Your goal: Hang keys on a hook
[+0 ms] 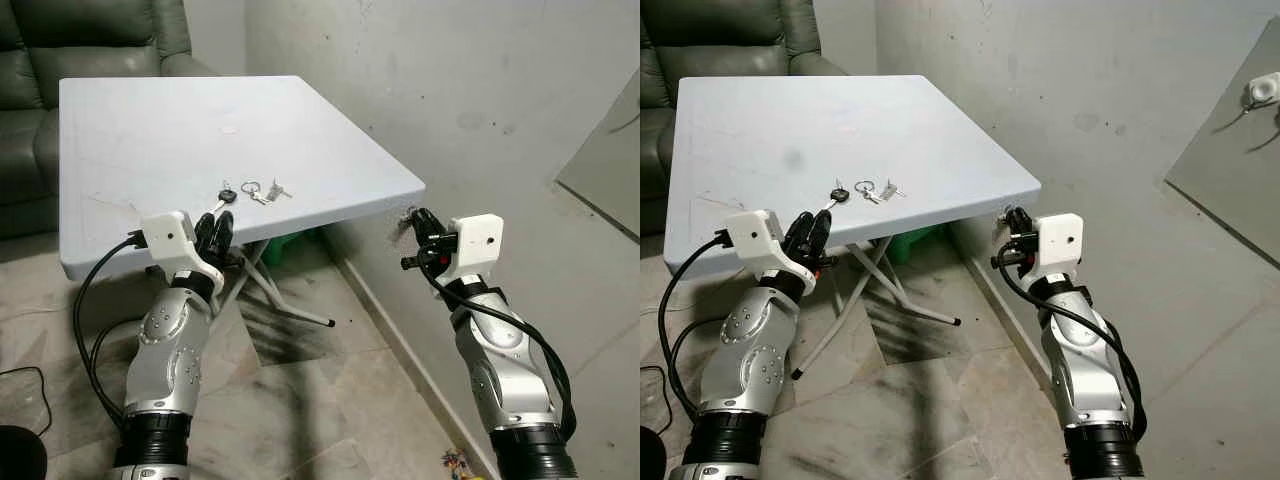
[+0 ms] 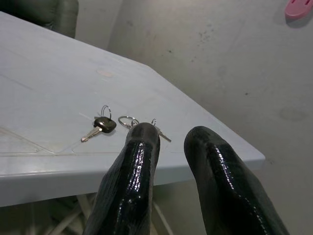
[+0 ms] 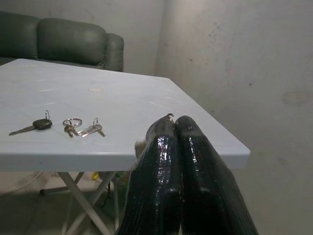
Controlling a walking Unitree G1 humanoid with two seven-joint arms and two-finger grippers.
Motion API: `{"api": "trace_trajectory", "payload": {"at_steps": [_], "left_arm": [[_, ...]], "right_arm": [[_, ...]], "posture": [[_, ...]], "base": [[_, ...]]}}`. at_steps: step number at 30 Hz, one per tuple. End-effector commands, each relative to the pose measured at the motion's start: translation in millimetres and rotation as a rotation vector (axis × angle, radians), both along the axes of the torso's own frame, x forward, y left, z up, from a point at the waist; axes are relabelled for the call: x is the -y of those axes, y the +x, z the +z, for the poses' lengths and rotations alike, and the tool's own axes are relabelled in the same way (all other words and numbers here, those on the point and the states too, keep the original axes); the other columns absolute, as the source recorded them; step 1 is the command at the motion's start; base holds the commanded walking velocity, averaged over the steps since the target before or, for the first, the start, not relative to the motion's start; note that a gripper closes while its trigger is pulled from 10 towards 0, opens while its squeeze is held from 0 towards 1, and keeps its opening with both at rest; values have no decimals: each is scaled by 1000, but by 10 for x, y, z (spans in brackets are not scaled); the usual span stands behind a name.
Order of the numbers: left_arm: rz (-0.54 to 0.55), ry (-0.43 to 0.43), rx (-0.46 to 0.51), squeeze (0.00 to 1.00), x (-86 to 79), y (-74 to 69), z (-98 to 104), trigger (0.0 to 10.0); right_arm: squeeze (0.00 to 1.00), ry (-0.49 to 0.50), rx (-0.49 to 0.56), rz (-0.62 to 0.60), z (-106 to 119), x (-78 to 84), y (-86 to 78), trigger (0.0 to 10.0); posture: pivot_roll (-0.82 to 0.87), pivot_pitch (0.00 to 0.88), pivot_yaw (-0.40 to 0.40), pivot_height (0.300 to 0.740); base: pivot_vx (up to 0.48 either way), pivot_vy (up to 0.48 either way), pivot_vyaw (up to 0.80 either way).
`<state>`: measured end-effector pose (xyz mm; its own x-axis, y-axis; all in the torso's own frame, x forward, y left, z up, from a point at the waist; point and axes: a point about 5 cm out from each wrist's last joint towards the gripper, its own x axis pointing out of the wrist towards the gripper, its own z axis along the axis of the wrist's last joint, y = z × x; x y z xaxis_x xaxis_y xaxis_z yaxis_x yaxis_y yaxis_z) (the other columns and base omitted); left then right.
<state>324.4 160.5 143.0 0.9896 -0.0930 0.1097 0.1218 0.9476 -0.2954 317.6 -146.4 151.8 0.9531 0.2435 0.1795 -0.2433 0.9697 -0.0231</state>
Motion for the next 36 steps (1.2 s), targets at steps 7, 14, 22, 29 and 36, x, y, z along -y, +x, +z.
{"api": "trace_trajectory", "payload": {"at_steps": [7, 14, 22, 29, 36], "left_arm": [[-20, -1, 11, 0, 23, 6, 36, 10000], [-23, 2, 9, 0, 30, 10, 37, 10000], [-26, 5, 8, 0, 29, 15, 39, 10000], [-27, 6, 9, 0, 28, 21, 42, 10000], [-29, 10, 8, 0, 36, 21, 43, 10000]], "right_arm": [[0, -4, 19, -6, 36, 34, -3, 10000], [0, -3, 19, -6, 33, 29, -5, 10000], [0, -1, 18, -7, 27, 29, -6, 10000], [0, -1, 18, -9, 29, 28, -2, 10000], [0, 7, 9, -10, 20, 32, 3, 10000]], "posture": [[-11, 0, -107, 740], [-11, 0, -106, 740], [-11, 0, -103, 740], [-10, 0, -103, 740], [-10, 0, -103, 740]], "base": [[278, 0, 0], [311, 0, 0], [319, 0, 0], [320, 0, 0], [328, 0, 0]]}}
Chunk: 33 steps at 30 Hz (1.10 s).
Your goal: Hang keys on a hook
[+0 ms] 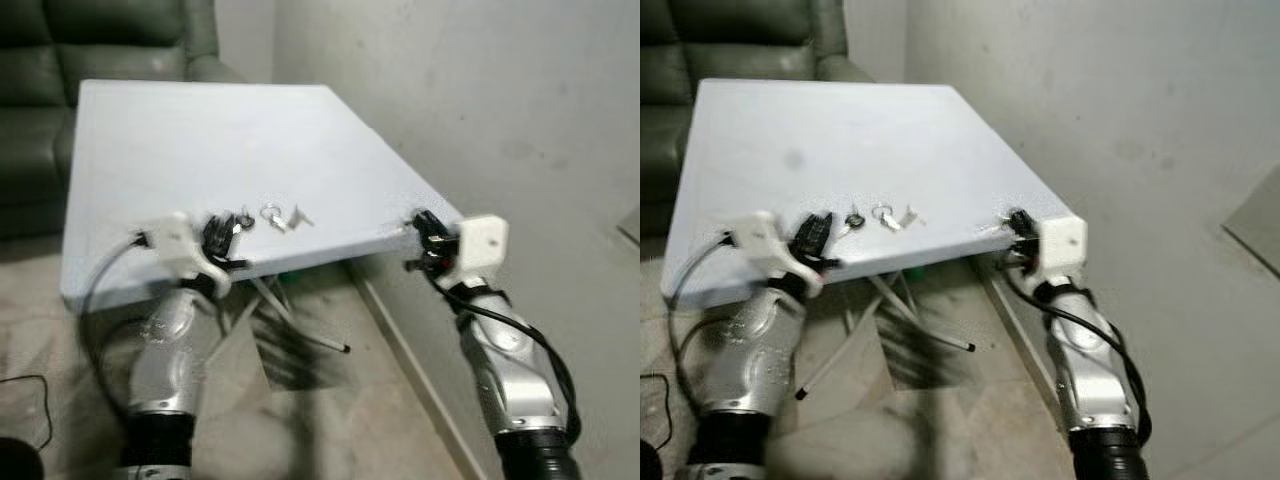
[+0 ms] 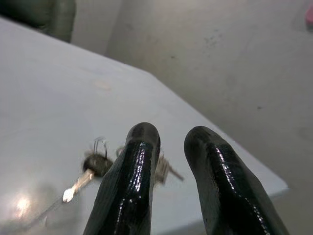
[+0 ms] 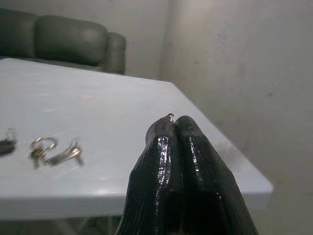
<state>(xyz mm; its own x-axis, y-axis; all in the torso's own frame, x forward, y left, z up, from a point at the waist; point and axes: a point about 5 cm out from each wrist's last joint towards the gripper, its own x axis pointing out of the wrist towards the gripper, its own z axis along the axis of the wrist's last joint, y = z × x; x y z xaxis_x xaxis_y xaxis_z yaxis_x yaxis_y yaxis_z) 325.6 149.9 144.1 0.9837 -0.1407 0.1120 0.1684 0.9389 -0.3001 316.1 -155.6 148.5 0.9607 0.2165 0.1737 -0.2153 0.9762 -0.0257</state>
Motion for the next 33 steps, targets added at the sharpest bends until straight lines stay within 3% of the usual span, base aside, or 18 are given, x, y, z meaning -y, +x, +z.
{"api": "trace_trajectory", "payload": {"at_steps": [1, 33], "left_arm": [[20, 16, 6, 0, -73, 11, 32, 10000], [21, 28, 2, 0, -63, 14, 26, 10000]], "right_arm": [[0, 11, 5, 17, 45, -61, 20, 10000], [0, 6, -4, 15, 38, -55, 36, 10000]], "posture": [[-10, 0, -103, 740], [-10, 0, -107, 740]], "base": [[330, 0, -425], [328, 0, -607]]}}
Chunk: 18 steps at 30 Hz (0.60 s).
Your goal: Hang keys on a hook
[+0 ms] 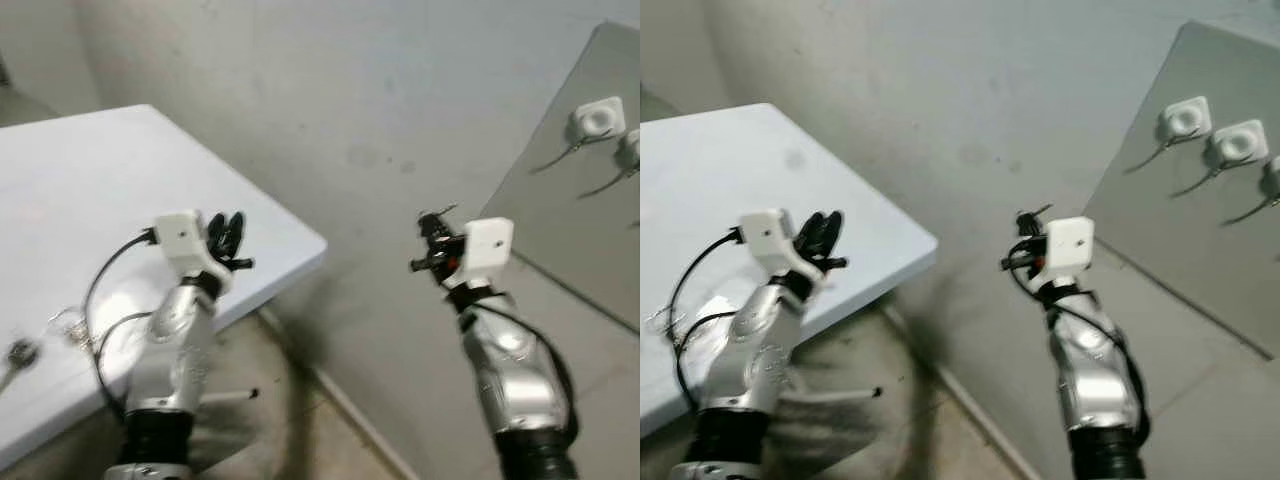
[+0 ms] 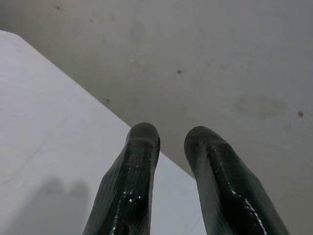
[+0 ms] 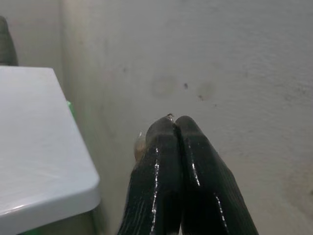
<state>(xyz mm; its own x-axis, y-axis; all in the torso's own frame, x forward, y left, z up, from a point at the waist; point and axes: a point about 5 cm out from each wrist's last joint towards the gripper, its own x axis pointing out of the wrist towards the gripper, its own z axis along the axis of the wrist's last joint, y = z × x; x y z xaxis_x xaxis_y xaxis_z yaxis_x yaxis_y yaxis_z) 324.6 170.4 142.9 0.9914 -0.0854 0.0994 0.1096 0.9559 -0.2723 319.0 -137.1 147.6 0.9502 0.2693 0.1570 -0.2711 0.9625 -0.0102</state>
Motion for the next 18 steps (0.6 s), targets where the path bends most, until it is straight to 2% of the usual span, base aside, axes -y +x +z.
{"api": "trace_trajectory", "payload": {"at_steps": [1, 4, 10, 18], "left_arm": [[-38, -2, 11, 0, 144, 24, 40, 10000], [-40, -3, 15, 0, 150, 18, 43, 10000], [-98, 30, 46, 0, 246, -16, 87, 10000], [-261, 113, 126, 0, 429, -73, 247, 10000]], "right_arm": [[0, -4, 16, -41, 48, 130, 6, 10000], [0, -6, 19, -39, 47, 129, 0, 10000], [0, 9, 38, -26, 63, 121, -19, 10000], [0, 8, 42, -18, 79, 115, -15, 10000]], "posture": [[-11, 0, -107, 740], [-10, 0, -106, 740], [-11, 0, -106, 740], [-11, 0, -105, 740]], "base": [[330, 0, -587], [330, 0, -585], [0, 0, 0], [0, 0, 0]]}}
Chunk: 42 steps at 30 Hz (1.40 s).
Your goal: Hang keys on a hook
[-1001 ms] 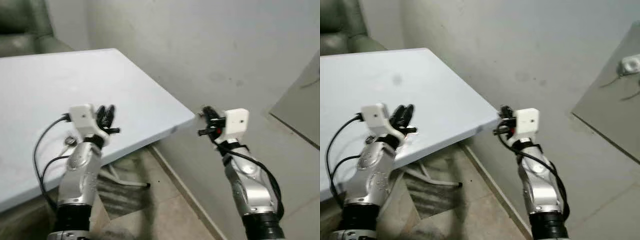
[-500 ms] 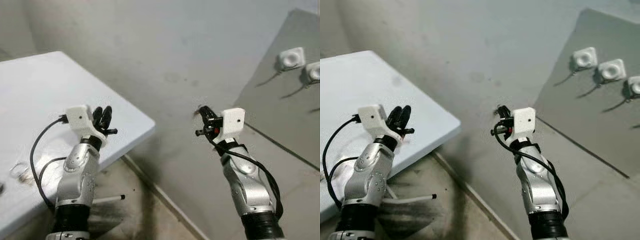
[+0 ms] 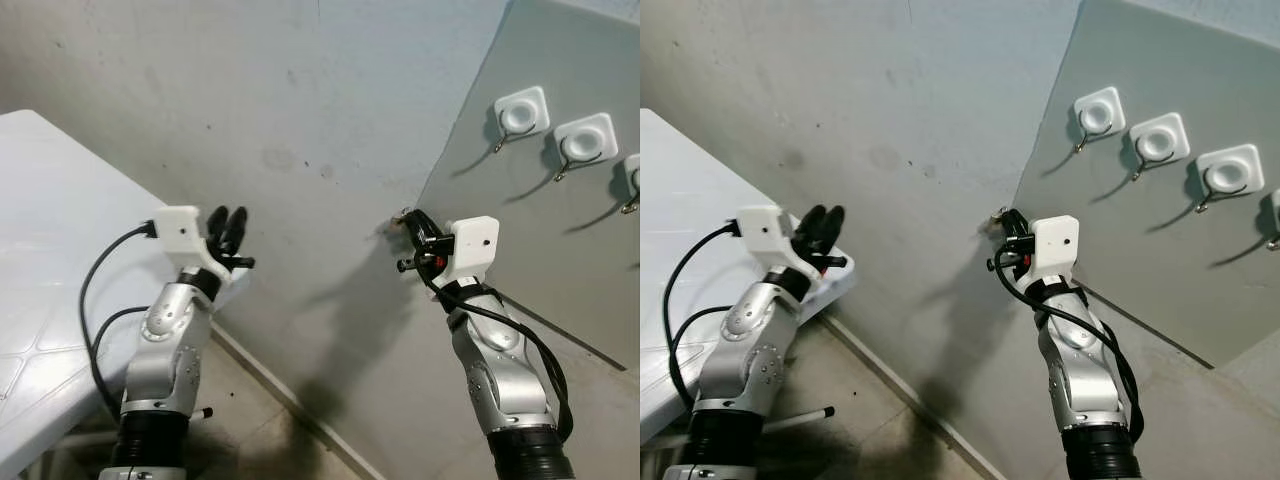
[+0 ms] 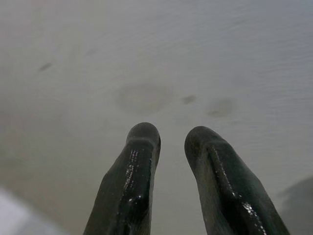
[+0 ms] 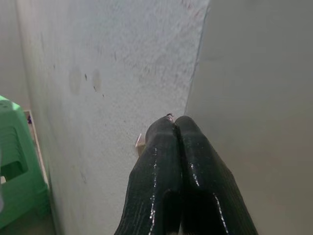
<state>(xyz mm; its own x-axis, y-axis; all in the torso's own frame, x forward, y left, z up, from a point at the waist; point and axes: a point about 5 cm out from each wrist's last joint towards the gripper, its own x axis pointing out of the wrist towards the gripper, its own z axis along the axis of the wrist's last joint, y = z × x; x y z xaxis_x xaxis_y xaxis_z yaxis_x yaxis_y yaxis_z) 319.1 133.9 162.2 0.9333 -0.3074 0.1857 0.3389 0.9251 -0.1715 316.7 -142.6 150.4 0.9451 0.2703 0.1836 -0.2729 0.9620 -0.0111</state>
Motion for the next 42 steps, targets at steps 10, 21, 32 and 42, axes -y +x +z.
{"api": "trace_trajectory", "payload": {"at_steps": [10, 21, 32, 42], "left_arm": [[-225, 90, 95, 0, 350, -162, 157, 10000], [-283, 88, 119, 0, 460, -236, 222, 10000], [-390, 106, 189, 0, 565, -308, 430, 10000], [-494, 136, 234, 0, 636, -369, 609, 10000]], "right_arm": [[0, 24, 67, 42, 113, 58, -44, 10000], [0, 100, 188, 122, 256, 110, -252, 10000], [0, 183, 246, 73, 388, 63, -461, 10000], [0, 271, 289, 40, 591, -72, -590, 10000]], "posture": [[-16, 0, -106, 740], [-25, 7, -110, 740], [-42, 5, -93, 740], [-57, 14, -68, 740]], "base": [[0, 0, 0], [0, 0, 0], [0, 0, 0], [0, 0, 0]]}}
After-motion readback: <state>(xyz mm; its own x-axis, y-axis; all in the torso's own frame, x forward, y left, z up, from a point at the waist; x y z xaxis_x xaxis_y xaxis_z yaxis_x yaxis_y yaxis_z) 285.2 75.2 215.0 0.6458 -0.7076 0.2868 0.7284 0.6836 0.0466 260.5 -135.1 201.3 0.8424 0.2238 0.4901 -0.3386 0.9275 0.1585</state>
